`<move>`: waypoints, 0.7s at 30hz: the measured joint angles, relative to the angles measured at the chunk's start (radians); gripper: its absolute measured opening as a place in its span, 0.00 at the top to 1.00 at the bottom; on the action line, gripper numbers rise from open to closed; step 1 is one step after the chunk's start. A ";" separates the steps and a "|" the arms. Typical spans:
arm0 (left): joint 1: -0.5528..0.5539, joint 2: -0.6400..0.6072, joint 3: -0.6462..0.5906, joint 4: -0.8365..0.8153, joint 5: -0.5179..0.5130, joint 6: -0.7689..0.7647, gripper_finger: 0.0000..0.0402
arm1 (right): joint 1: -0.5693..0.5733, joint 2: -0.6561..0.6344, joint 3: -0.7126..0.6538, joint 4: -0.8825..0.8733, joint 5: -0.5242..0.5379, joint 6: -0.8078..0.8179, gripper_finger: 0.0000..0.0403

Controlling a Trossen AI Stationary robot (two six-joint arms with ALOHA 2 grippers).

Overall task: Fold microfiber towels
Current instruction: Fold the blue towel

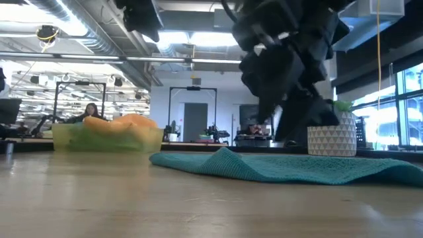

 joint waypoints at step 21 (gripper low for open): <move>-0.037 0.023 0.000 0.133 0.091 0.283 0.52 | 0.064 -0.197 -0.002 -0.404 -0.166 -0.314 0.61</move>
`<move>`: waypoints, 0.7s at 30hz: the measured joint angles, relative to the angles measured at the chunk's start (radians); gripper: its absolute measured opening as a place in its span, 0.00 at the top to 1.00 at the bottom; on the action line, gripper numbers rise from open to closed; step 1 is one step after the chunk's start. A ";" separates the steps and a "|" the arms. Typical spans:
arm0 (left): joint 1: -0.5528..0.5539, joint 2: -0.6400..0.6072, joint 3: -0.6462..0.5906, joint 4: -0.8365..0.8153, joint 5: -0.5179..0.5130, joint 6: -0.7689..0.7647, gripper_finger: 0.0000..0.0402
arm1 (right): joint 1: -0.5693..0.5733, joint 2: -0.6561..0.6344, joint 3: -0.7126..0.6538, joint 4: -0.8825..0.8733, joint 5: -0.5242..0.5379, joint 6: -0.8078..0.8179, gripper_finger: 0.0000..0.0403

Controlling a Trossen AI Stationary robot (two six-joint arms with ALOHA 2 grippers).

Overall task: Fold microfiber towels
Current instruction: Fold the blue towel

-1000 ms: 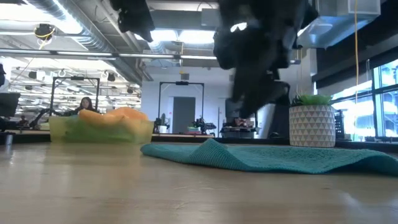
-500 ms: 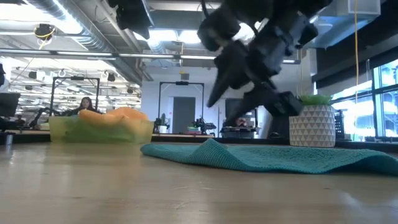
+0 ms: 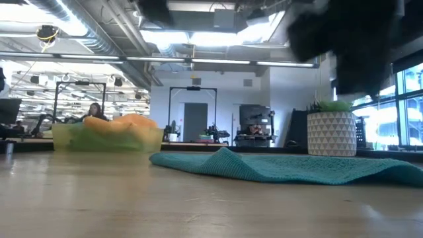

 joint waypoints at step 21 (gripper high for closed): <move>-0.049 0.575 0.000 0.267 0.344 0.531 0.52 | 0.480 -0.019 0.000 -0.076 0.532 0.051 0.61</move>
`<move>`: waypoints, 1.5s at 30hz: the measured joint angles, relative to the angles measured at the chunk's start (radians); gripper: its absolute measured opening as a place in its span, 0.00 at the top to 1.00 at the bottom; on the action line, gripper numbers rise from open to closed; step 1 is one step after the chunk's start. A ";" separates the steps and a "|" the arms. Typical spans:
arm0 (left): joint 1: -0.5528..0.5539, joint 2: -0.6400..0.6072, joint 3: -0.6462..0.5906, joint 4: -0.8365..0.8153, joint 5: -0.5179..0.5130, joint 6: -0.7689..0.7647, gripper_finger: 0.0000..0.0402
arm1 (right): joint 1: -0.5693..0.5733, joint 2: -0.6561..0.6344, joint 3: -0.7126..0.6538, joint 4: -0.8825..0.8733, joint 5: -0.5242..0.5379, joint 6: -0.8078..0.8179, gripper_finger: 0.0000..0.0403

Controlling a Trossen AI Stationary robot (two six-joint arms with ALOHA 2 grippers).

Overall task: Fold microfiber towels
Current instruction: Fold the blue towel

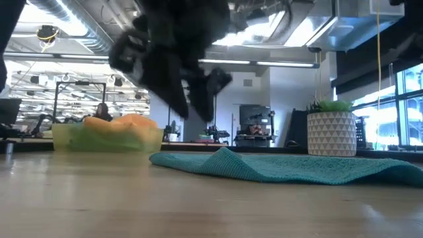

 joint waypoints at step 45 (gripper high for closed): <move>0.033 0.173 0.003 0.162 -0.012 -0.426 0.52 | -0.010 0.215 0.000 0.107 0.219 0.104 0.61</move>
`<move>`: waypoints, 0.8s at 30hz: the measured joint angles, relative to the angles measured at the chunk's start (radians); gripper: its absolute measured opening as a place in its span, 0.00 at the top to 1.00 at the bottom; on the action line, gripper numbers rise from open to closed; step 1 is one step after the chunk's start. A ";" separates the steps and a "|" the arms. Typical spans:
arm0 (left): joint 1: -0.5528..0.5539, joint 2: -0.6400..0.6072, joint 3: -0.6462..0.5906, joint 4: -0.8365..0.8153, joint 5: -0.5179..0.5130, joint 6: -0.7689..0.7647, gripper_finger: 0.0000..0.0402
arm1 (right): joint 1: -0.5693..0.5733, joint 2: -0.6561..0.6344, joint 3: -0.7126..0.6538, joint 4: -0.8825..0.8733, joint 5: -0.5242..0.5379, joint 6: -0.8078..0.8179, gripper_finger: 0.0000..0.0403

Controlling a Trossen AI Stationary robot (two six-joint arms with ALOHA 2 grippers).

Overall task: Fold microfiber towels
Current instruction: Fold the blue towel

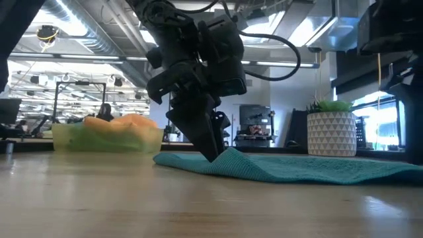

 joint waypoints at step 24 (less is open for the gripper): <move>-0.005 -0.048 -0.006 -0.009 -0.033 -0.004 0.70 | 0.008 0.002 -0.040 0.013 -0.070 0.095 0.67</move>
